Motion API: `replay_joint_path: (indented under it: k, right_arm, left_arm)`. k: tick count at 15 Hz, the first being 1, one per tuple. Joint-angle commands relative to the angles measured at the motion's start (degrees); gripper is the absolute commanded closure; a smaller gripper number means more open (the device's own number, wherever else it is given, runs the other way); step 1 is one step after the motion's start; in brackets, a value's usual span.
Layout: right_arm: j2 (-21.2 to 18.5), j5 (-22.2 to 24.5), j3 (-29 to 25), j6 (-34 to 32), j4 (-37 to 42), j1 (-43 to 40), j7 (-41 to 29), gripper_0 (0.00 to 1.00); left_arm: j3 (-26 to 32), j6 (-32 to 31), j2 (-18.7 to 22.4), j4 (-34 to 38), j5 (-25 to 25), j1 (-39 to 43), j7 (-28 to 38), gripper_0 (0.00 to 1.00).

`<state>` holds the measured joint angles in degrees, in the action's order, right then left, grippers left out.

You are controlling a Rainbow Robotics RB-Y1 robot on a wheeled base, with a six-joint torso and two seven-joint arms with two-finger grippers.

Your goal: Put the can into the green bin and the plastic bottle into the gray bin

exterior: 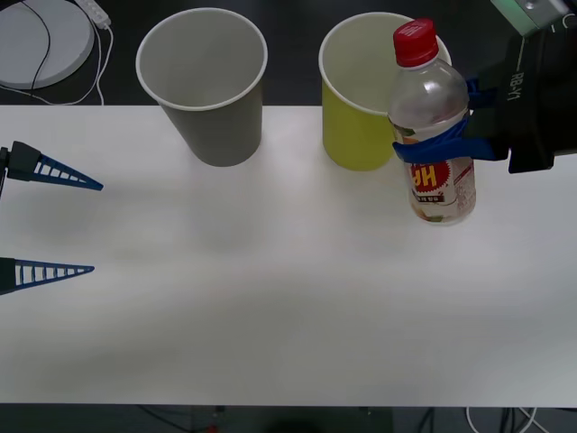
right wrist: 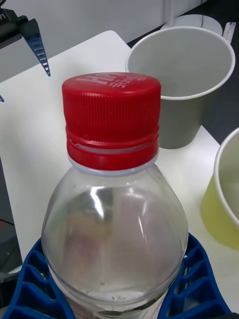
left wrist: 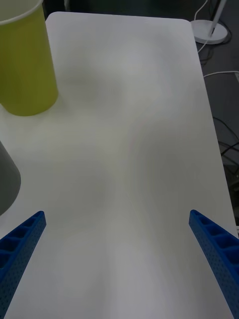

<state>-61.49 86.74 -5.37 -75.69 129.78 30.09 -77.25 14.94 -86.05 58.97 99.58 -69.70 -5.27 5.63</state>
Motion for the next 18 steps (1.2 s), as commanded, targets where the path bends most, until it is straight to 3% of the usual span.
replay_joint_path:
  k: [1,7,13,18]
  right_arm:
    - [-1.80,-0.61,5.54,-0.69,-3.57,7.79,-0.09,1.00]
    - [-1.88,-0.44,18.11,-6.40,-11.92,27.31,-3.69,1.00]
    - [3.13,-0.79,31.29,-10.09,-27.57,45.94,-3.69,1.00]
    - [10.25,4.57,37.09,-10.27,-38.64,53.59,-3.69,1.00]
  left_arm:
    - [0.00,0.00,0.00,0.00,0.00,0.00,0.00,0.00]
    - [0.00,0.00,0.00,0.00,0.00,0.00,0.00,0.00]
    - [0.00,0.00,0.00,0.00,0.00,0.00,0.00,0.00]
    - [0.00,0.00,0.00,0.00,0.00,0.00,0.00,0.00]
